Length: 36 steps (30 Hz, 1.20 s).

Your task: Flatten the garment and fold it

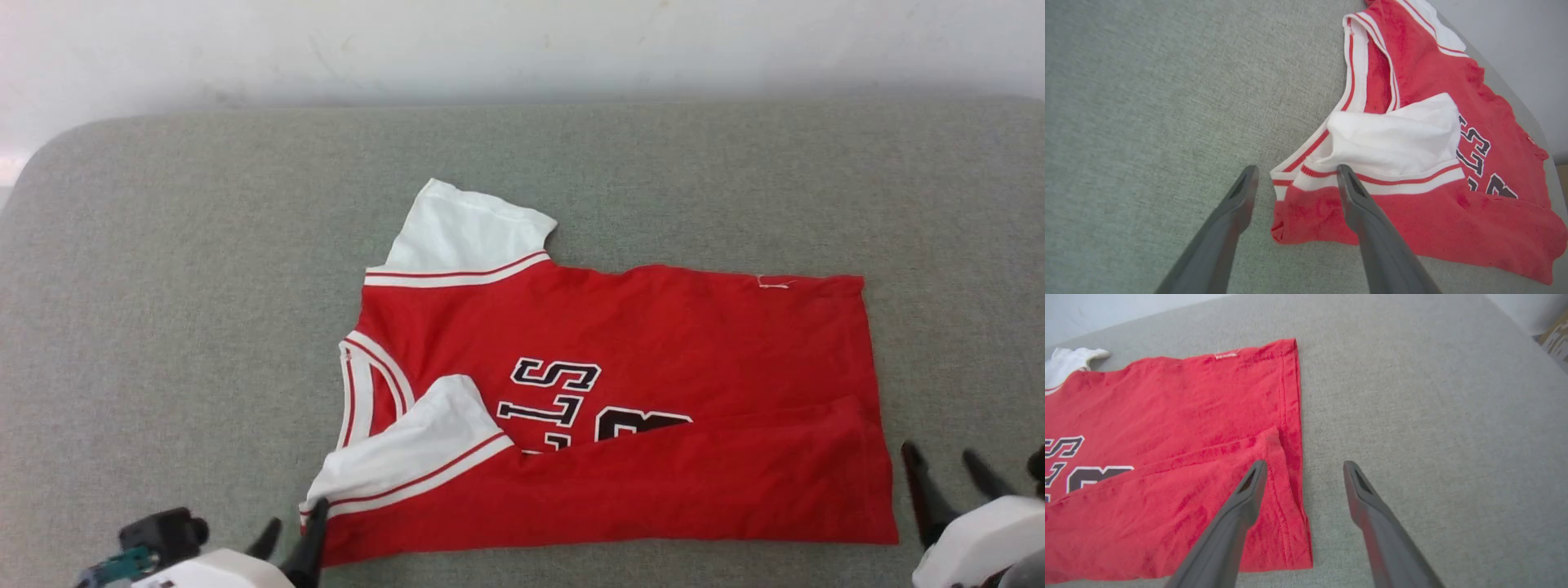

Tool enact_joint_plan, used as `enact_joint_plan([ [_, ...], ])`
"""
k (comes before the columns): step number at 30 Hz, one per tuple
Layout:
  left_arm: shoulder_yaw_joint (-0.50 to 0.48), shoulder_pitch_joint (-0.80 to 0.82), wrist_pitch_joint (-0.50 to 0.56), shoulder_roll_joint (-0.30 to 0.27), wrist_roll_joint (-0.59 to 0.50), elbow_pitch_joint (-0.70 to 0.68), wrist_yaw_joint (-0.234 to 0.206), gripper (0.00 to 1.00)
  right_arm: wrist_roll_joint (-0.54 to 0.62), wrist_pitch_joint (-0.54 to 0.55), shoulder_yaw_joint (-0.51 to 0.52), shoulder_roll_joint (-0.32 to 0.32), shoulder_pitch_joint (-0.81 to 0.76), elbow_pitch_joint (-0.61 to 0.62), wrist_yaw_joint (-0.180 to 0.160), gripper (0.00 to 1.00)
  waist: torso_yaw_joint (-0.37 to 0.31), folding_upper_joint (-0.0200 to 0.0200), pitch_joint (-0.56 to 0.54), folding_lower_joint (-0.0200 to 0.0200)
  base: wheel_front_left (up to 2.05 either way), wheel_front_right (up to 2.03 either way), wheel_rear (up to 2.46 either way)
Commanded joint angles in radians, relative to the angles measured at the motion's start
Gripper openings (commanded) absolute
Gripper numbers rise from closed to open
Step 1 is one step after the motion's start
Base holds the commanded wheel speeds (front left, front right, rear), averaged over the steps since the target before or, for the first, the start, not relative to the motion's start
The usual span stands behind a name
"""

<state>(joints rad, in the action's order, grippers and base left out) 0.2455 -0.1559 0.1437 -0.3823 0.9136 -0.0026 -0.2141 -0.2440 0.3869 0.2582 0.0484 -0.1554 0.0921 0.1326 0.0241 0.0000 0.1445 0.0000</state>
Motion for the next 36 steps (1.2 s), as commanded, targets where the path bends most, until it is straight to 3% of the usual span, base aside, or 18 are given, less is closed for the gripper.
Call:
enact_joint_plan([
  [1,-0.018,-0.010,-0.024,-0.008,-0.012,-0.021,-0.011,1.00,0.012,-0.028,0.007,0.002,0.017,0.027,-0.002,1.00,-0.005,0.0000,-0.007,0.0000,0.00,0.00,0.00],
  [8,-0.075,0.001,-0.149,-0.054,-0.093,-0.186,-0.010,1.00,0.084,-0.196,-0.018,0.002,0.064,0.150,-0.002,1.00,-0.022,0.0000,0.000,0.0000,0.00,0.00,0.00],
  [14,-0.072,0.193,-0.190,-0.126,-0.217,-0.249,0.016,1.00,0.106,-0.288,-0.043,0.002,0.103,0.184,-0.002,1.00,-0.037,0.0000,0.064,0.0000,0.00,0.00,0.00],
  [20,0.003,0.542,-0.033,-0.218,-0.287,-0.177,0.102,1.00,0.115,-0.316,-0.071,0.002,0.148,0.189,-0.002,1.00,-0.056,0.0000,0.187,0.0000,0.00,0.00,0.00],
  [28,0.152,0.937,0.207,-0.236,-0.305,0.035,0.273,1.00,0.108,-0.358,-0.105,0.002,0.226,0.165,-0.002,1.00,-0.098,0.0000,0.332,0.0000,0.00,0.00,0.00],
  [36,0.249,1.101,0.339,-0.207,-0.284,0.211,0.327,1.00,0.093,-0.380,-0.116,0.002,0.255,0.140,-0.002,1.00,-0.140,0.0000,0.408,0.0000,0.00,0.00,0.00],
])
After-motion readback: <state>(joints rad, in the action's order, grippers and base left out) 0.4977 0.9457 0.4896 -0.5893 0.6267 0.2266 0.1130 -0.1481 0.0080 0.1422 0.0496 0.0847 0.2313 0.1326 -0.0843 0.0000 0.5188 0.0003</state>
